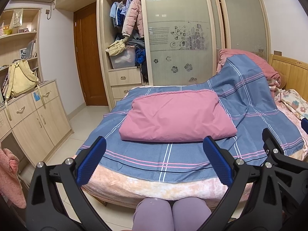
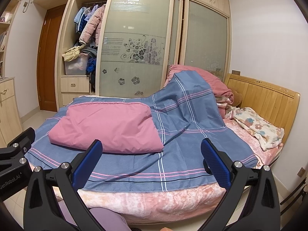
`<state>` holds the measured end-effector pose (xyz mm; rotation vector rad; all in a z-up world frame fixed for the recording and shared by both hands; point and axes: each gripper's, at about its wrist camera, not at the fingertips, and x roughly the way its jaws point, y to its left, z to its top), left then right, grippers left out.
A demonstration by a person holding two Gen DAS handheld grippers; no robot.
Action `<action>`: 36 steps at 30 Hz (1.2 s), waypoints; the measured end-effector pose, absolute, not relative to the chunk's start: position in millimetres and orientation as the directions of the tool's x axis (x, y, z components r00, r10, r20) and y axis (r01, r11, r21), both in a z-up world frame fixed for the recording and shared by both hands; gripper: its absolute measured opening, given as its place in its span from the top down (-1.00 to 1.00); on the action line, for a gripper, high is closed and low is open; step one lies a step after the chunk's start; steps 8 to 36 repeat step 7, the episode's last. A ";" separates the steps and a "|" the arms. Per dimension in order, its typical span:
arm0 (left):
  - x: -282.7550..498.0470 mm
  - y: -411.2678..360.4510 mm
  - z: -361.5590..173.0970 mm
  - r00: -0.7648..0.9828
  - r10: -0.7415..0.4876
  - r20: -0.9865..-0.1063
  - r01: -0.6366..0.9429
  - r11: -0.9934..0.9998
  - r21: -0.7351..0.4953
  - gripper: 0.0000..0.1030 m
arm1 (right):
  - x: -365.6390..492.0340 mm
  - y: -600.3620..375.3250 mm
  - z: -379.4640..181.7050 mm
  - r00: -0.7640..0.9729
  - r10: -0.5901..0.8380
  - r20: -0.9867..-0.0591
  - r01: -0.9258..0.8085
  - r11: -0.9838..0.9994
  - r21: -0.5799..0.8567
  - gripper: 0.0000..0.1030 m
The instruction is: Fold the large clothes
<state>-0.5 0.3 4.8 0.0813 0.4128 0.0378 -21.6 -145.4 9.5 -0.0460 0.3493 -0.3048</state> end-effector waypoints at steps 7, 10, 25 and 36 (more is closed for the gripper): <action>3.7 3.6 2.2 0.904 0.036 -0.425 -0.012 0.998 0.060 -0.96 | -21.0 -141.7 9.4 0.893 -0.303 -0.333 0.288 0.953 -0.096 -0.97; 3.7 3.6 2.2 0.904 0.036 -0.425 -0.012 0.998 0.060 -0.96 | -21.0 -141.7 9.4 0.893 -0.303 -0.333 0.288 0.953 -0.096 -0.97; 3.7 3.6 2.2 0.904 0.036 -0.425 -0.012 0.998 0.060 -0.96 | -21.0 -141.7 9.4 0.893 -0.303 -0.333 0.288 0.953 -0.096 -0.97; 3.7 3.6 2.2 0.904 0.036 -0.425 -0.012 0.998 0.060 -0.96 | -21.0 -141.7 9.4 0.893 -0.303 -0.333 0.288 0.953 -0.096 -0.97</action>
